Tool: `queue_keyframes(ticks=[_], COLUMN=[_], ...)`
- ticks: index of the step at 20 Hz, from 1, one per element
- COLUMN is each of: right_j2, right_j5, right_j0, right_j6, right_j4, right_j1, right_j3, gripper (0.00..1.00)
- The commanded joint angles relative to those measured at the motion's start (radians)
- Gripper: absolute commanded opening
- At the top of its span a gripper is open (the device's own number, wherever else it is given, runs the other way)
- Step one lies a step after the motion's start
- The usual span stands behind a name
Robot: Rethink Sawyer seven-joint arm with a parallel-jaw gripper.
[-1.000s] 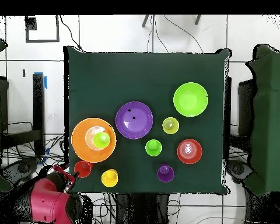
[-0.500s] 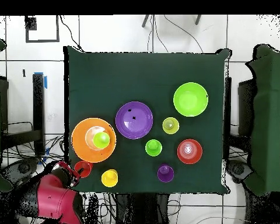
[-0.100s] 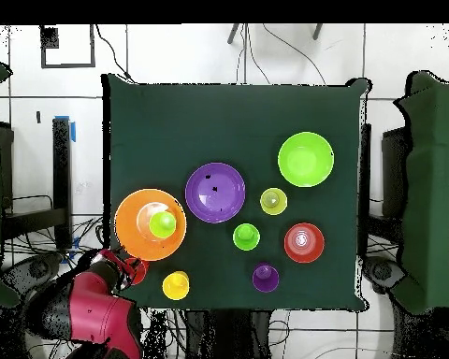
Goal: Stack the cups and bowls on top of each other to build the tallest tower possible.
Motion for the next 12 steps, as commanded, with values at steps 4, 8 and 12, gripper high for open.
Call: queue_keyframes(ticks=[4, 8, 12], right_j2=[0.174, 0.181, 0.183], right_j5=[-0.113, -0.131, -0.129], right_j0=[-0.049, -0.051, -0.041], right_j6=[0.140, 0.146, 0.156], right_j4=[-0.082, -0.088, -0.077], right_j1=[0.082, 0.089, 0.094], right_j3=[0.083, 0.086, 0.081], gripper=[1.00, 1.00, 1.00])
